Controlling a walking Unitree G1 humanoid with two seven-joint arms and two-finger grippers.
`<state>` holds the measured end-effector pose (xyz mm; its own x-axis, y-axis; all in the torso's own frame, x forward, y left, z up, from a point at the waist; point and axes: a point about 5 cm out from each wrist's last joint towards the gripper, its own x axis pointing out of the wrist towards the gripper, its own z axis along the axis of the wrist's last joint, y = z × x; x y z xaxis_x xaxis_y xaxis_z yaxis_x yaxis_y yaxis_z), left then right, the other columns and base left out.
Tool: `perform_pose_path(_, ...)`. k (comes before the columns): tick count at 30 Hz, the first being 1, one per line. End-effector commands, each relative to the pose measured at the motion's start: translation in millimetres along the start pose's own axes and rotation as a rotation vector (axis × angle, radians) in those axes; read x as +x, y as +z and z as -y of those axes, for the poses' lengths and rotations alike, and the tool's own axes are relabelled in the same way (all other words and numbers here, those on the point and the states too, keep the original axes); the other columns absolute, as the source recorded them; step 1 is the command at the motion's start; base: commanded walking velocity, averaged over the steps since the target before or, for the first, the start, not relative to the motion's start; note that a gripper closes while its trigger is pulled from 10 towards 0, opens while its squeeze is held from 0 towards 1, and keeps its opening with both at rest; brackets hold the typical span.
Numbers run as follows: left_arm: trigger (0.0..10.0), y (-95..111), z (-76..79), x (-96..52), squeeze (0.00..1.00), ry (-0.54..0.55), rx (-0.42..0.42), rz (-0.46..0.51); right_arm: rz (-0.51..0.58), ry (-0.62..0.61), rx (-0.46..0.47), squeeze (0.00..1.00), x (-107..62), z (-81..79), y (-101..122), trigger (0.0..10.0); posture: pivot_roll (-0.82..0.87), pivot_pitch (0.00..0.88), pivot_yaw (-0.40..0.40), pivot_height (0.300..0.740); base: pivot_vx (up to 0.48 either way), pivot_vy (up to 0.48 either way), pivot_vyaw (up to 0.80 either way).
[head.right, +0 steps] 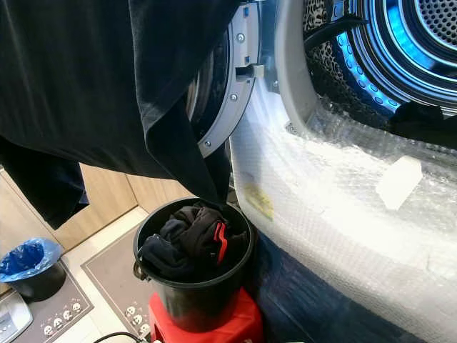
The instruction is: Clothes washing
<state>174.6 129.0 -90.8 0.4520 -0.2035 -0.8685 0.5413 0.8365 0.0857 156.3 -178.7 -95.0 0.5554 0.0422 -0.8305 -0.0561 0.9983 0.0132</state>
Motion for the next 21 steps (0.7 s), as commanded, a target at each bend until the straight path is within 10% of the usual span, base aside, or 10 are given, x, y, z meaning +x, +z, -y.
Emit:
perform_pose_path(1,10.0,-10.0,-0.7,-1.4,0.00,0.003,0.008,-0.036,-0.003,0.014,0.004,0.00,0.5,-5.0,-0.7,10.0,-0.17,0.000,0.084,0.740,0.000,0.000,0.00)
perform_pose_path(21,10.0,-14.7,5.6,-1.4,0.00,-0.017,-0.027,-0.051,-0.017,0.005,0.019,0.00,-1.0,-1.5,-5.8,10.0,-0.16,0.000,0.069,0.740,0.000,0.000,0.00)
